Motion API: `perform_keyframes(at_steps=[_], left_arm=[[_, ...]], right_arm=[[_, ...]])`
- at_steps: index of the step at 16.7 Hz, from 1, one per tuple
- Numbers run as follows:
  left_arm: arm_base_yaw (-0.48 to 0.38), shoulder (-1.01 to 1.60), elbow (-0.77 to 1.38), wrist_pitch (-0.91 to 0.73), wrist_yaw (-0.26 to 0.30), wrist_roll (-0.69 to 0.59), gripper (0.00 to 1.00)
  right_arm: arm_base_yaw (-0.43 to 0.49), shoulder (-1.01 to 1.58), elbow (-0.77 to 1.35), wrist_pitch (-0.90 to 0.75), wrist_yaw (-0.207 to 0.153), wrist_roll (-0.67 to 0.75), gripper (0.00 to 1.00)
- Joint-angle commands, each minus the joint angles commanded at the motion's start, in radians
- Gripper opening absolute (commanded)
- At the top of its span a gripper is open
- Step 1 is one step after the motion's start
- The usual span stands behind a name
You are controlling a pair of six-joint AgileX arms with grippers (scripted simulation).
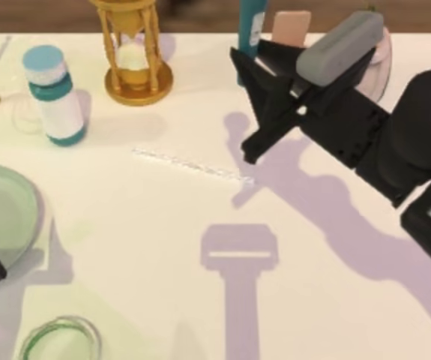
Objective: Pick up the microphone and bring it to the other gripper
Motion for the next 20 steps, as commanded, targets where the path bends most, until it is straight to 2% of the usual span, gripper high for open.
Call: perform_keyframes(at_steps=[11,13,15,20], left_arm=[[-0.005,0.013,0.010,0.005,0.011,0.002,1.00],[-0.023,0.067,0.047,0.026,0.054,0.008,1.00],[-0.051,0.164,0.110,0.061,0.121,0.018,1.00],[-0.142,0.546,0.337,0.194,0.344,0.048,1.00]], right_arm=[[0.000,0.000,0.000,0.000,0.000,0.000,0.00],[0.000,0.000,0.000,0.000,0.000,0.000,0.00],[0.000,0.000,0.000,0.000,0.000,0.000,0.00],[0.000,0.000,0.000,0.000,0.000,0.000,0.00]])
